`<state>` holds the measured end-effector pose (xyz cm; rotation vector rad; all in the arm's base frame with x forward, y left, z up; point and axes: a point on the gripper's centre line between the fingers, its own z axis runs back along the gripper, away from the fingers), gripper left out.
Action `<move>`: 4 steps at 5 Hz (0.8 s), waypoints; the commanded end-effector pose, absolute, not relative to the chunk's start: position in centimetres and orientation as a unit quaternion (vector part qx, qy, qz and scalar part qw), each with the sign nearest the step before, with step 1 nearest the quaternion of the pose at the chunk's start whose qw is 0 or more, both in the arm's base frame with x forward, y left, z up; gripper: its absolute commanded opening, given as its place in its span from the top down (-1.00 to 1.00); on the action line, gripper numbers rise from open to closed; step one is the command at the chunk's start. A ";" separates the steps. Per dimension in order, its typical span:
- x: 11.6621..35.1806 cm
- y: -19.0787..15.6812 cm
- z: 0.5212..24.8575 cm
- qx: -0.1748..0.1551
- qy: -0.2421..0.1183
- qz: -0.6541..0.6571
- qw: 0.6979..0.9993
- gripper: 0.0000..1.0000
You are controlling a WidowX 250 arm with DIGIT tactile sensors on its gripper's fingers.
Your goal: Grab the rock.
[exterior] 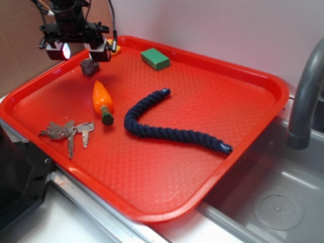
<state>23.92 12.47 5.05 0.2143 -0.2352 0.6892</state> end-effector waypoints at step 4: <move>25.3 14.3 1.4 0.092 -0.080 0.310 0.943 1.00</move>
